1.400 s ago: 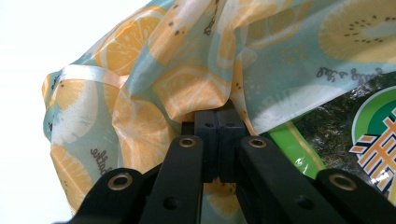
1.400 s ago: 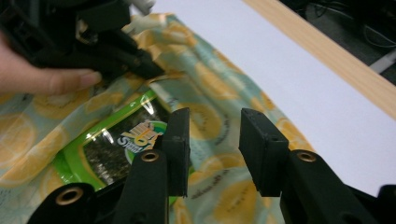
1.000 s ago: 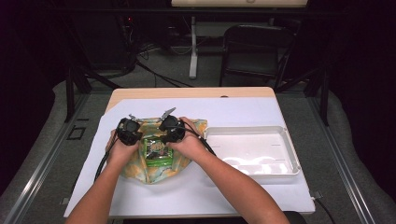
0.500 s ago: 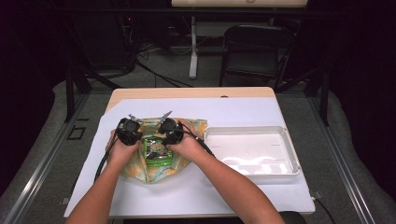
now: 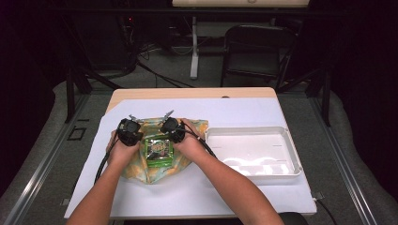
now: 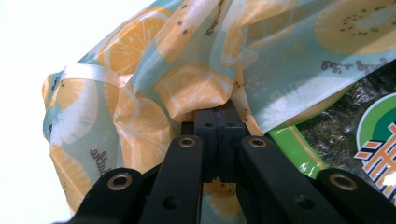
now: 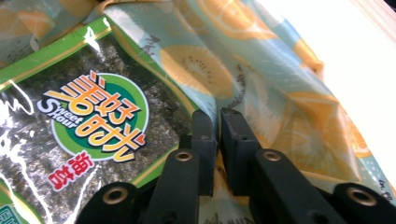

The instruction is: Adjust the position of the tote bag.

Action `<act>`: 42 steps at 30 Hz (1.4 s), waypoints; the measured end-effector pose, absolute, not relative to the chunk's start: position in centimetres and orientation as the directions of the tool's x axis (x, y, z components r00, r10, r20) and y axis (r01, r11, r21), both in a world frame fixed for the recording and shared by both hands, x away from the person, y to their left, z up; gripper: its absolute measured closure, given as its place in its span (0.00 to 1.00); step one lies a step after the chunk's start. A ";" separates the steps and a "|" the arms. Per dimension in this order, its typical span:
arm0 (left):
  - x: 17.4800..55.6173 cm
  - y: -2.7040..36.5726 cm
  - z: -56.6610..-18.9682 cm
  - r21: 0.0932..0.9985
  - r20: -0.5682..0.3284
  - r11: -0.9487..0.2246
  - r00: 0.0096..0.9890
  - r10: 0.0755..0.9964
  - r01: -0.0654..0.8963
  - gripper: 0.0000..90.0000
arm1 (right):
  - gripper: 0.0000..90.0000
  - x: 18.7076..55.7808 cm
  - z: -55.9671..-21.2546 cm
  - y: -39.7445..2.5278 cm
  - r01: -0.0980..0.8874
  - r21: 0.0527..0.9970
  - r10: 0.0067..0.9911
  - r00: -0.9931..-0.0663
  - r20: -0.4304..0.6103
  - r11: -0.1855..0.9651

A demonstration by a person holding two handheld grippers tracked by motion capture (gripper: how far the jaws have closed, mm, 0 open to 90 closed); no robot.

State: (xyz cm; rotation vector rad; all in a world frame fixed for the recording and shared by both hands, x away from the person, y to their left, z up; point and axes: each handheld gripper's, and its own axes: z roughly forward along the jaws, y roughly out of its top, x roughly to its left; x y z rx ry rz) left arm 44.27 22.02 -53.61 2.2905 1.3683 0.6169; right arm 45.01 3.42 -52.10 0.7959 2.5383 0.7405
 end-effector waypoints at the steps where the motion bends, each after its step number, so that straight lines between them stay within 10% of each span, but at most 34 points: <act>1: 44.3 22.0 -53.6 0.543 0.166 -0.441 0.423 0.891 0.715 1.00 | 0.96 45.1 -52.1 3.3 0.413 0.584 0.612 -0.768 -0.189 0.699; 42: 43.9 23.6 -54.2 0.516 0.194 -0.435 0.395 0.898 0.738 1.00 | 1.00 49.4 -54.0 1.5 0.563 0.592 0.747 -0.657 -0.102 0.577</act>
